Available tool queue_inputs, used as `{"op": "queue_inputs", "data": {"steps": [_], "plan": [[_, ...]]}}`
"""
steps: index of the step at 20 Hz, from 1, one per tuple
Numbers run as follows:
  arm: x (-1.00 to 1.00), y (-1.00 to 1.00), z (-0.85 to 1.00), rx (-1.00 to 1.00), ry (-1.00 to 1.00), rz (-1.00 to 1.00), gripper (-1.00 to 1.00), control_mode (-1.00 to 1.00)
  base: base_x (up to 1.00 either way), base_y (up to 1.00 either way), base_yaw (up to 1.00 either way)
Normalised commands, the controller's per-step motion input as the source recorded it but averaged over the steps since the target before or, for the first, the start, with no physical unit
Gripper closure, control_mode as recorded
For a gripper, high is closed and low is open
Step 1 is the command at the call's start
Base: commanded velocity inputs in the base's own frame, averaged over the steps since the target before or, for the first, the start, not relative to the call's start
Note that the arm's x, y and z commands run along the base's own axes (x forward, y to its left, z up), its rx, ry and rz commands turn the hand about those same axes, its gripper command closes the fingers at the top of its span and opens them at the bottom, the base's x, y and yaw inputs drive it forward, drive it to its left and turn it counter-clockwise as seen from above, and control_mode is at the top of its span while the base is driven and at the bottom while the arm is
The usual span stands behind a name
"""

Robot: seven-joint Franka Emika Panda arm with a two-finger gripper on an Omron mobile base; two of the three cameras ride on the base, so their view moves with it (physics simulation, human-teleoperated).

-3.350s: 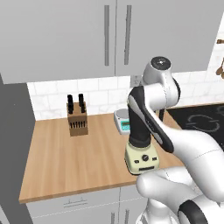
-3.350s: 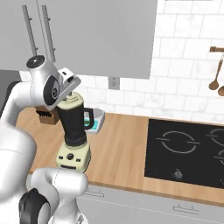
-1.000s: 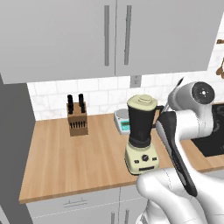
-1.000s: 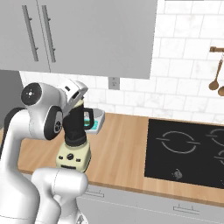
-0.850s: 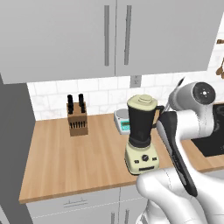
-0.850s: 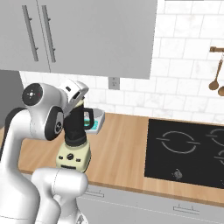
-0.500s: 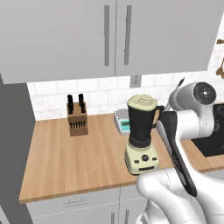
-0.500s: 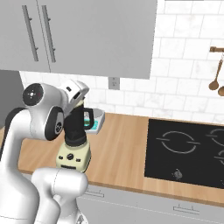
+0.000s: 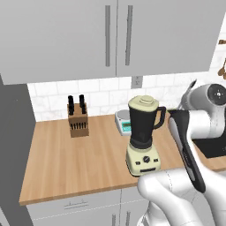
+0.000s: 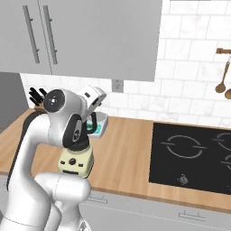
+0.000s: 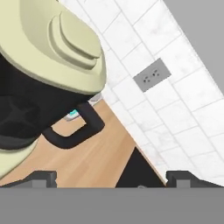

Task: Close the lid blender by securely placing the lid on top.

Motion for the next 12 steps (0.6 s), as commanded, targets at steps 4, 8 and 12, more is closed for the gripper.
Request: {"op": "queue_inputs", "data": {"steps": [4,8,12], "plan": [[0.08,-0.49,-0.13,0.00,0.00,0.00,-1.00,-1.00,0.00,0.00,0.00],[0.01,-0.27,0.00,0.00,0.00,0.00,-1.00,-1.00,0.00,0.00,0.00],[0.00,-0.22,0.00,0.00,0.00,0.00,-1.00,-1.00,0.00,0.00,0.00]]}}
